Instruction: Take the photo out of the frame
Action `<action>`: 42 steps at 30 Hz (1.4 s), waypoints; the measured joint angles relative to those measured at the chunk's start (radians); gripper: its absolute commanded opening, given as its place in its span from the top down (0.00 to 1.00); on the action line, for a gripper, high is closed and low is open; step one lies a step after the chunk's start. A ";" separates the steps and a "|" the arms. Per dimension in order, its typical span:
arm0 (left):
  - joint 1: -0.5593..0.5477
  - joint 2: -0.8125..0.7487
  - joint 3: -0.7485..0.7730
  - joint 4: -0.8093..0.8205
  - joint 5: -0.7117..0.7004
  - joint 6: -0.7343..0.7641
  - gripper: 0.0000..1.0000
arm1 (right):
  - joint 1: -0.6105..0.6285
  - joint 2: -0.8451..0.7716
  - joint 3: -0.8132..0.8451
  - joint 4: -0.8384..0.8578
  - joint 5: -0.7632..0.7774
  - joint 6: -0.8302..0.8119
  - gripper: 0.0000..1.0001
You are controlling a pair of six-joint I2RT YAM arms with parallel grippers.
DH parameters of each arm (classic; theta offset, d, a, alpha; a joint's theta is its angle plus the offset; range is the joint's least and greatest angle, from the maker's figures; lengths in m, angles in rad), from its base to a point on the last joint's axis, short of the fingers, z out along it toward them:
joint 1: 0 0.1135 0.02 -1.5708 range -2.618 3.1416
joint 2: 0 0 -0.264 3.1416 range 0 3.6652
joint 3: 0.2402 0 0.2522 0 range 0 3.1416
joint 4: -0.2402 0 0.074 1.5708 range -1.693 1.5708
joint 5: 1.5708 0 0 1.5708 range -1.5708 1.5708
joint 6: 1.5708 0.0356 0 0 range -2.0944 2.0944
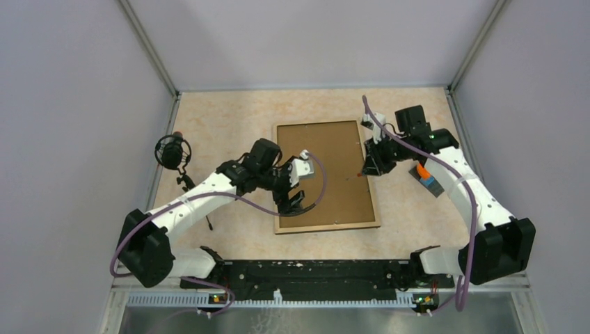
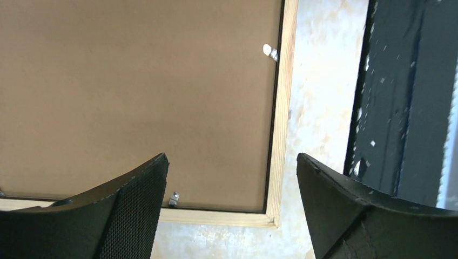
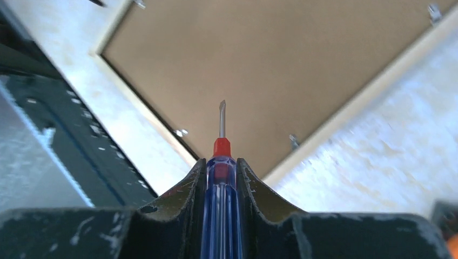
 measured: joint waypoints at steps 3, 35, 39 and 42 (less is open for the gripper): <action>-0.024 0.010 -0.050 -0.008 -0.047 0.050 0.11 | 0.000 -0.026 -0.046 -0.007 0.124 -0.040 1.00; -0.226 0.164 -0.131 0.044 -0.231 0.157 0.10 | 0.126 -0.072 -0.260 0.146 0.451 -0.271 1.00; -0.231 0.164 -0.134 0.053 -0.238 0.157 0.10 | 0.135 -0.072 -0.261 0.161 0.481 -0.286 1.00; -0.234 0.167 -0.134 0.059 -0.241 0.157 0.11 | 0.145 -0.071 -0.268 0.172 0.502 -0.296 1.00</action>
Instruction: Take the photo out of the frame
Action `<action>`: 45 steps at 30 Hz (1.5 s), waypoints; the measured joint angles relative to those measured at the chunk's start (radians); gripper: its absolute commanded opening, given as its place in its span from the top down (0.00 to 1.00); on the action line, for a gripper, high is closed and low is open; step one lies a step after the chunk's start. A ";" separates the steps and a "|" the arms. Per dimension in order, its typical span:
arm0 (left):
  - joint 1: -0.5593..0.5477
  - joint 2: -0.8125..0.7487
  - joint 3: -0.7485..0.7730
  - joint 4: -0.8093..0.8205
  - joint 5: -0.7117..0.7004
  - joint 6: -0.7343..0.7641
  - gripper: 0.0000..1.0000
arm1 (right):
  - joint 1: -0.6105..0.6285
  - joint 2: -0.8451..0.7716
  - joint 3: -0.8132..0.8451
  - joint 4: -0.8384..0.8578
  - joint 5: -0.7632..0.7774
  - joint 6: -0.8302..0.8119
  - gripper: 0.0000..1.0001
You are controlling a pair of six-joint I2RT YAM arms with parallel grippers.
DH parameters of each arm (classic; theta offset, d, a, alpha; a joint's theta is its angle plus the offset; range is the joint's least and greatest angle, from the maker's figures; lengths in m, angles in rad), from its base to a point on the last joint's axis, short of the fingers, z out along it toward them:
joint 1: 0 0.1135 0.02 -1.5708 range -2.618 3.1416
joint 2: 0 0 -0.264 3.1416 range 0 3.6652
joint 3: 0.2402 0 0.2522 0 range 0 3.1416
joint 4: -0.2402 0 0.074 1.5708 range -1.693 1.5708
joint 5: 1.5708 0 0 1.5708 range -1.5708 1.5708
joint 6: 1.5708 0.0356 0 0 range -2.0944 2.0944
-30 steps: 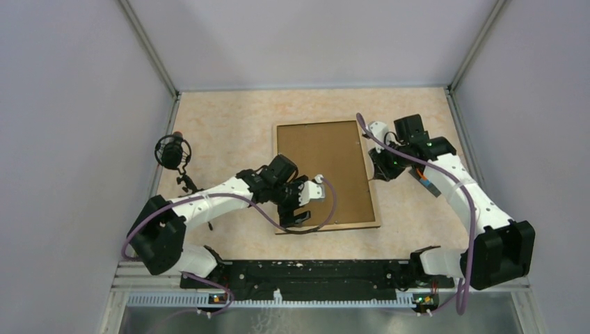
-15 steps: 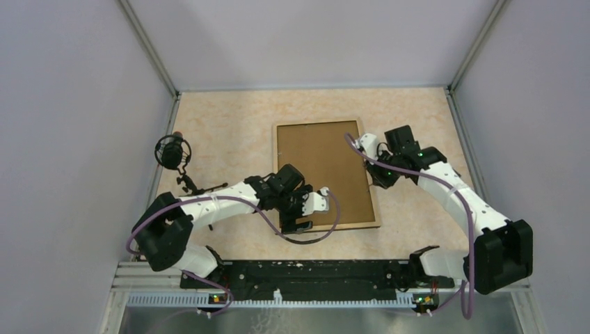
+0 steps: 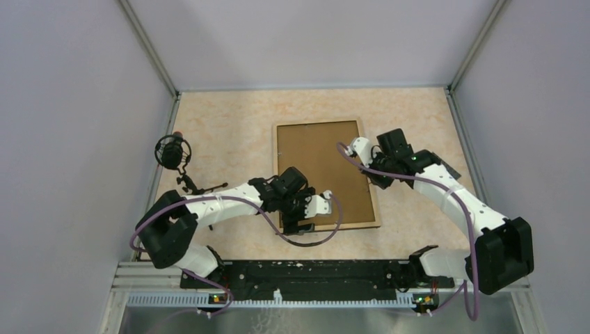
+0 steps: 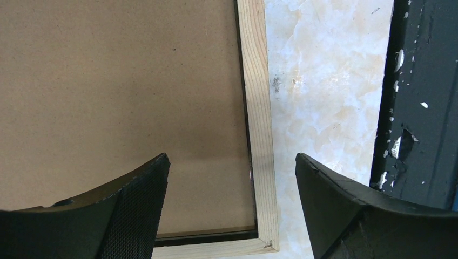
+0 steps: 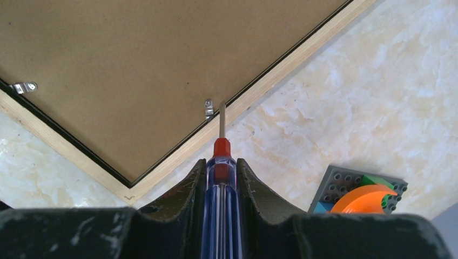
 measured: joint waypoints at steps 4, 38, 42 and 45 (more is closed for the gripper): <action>-0.005 0.015 0.000 0.005 -0.008 0.000 0.12 | 0.008 0.001 -0.009 0.006 0.018 -0.012 1.00; -0.031 0.087 0.017 0.026 -0.031 -0.028 0.43 | 0.034 0.055 0.024 -0.094 -0.016 0.002 1.00; -0.031 0.087 0.018 0.027 -0.031 -0.032 0.43 | 0.034 0.059 0.024 -0.082 -0.017 0.018 1.00; -0.031 0.087 0.018 0.027 -0.031 -0.034 0.43 | 0.034 0.061 0.024 -0.073 -0.016 0.031 1.00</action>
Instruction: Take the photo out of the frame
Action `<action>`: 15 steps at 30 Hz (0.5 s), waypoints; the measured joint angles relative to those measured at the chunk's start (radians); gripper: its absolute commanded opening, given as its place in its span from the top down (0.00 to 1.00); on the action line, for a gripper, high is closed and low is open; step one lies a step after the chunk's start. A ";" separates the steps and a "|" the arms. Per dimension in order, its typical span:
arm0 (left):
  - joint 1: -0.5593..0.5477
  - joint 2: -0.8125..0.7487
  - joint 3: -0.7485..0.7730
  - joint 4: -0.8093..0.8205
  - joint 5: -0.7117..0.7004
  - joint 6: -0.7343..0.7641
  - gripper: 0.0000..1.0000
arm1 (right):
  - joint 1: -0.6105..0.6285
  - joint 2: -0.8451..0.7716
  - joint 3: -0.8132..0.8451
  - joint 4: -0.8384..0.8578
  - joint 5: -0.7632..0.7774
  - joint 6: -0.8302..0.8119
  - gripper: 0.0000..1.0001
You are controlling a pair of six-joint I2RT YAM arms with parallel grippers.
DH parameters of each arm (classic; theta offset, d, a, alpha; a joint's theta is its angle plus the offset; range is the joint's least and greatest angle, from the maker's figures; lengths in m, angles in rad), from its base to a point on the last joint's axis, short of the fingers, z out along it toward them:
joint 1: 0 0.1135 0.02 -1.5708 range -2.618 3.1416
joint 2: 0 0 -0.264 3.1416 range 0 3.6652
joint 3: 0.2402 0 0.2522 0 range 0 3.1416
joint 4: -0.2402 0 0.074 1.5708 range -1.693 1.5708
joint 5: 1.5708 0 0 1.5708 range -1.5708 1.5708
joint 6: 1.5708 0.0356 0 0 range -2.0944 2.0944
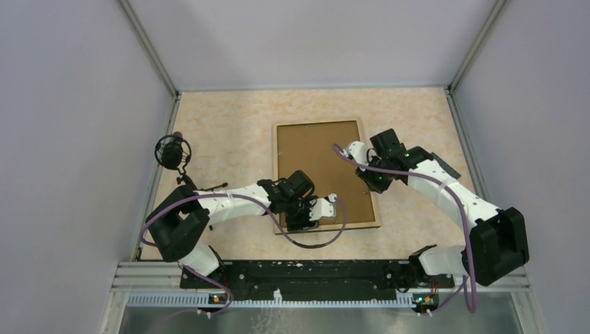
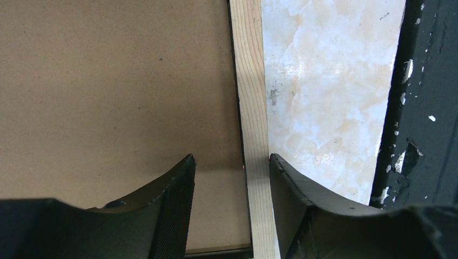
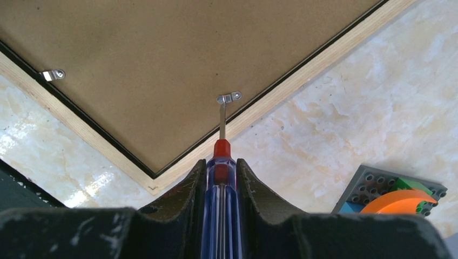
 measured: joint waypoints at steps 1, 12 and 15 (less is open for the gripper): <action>0.000 0.000 0.000 0.000 0.000 0.000 0.44 | 0.000 0.000 0.000 0.003 0.001 0.003 1.00; -0.001 0.000 0.000 0.000 0.000 0.000 0.44 | 0.004 0.007 -0.003 0.078 -0.002 0.058 1.00; -0.001 0.000 0.000 0.000 0.000 0.000 0.43 | 0.005 0.011 -0.003 0.106 -0.003 0.069 1.00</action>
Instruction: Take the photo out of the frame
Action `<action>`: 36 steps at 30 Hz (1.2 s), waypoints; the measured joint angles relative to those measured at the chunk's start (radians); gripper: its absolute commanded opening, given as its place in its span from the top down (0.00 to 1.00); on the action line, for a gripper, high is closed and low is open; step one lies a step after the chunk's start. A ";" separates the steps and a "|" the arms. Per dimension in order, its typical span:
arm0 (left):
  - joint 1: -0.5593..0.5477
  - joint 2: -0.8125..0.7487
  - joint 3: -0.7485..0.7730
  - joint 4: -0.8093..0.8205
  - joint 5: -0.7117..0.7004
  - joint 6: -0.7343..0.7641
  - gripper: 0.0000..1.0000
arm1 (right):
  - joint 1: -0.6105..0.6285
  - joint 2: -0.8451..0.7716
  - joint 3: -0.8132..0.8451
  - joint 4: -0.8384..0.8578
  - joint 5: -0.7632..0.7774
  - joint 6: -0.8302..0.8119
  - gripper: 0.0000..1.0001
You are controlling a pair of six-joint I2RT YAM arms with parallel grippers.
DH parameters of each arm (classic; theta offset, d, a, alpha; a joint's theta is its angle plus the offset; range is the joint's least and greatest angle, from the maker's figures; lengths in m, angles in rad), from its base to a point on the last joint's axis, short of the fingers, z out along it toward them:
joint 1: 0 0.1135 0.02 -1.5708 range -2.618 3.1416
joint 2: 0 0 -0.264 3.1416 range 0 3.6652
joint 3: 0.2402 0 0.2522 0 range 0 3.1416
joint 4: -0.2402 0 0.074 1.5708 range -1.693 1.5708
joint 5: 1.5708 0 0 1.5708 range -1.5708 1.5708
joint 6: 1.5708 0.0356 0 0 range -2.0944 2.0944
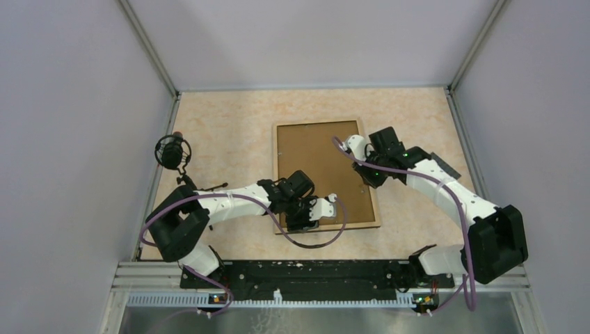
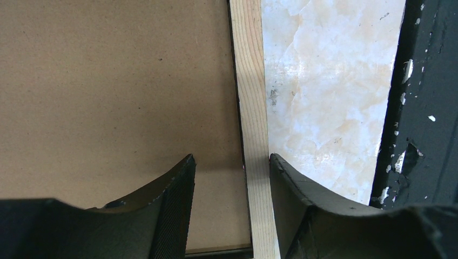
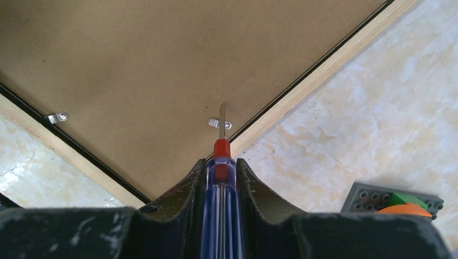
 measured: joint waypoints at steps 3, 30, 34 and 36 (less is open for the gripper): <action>0.000 0.000 0.000 0.000 0.000 0.000 0.43 | 0.000 0.003 0.001 0.011 -0.001 0.011 1.00; -0.016 -0.185 -0.093 -0.349 -0.006 0.290 0.54 | -0.117 0.087 0.201 0.025 -0.053 0.035 1.00; -0.017 -0.210 -0.093 -0.337 -0.013 0.264 0.38 | -0.117 0.130 0.233 0.034 -0.047 0.035 1.00; -0.017 -0.212 -0.091 -0.319 -0.014 0.241 0.35 | -0.117 0.154 0.243 0.040 -0.043 0.034 1.00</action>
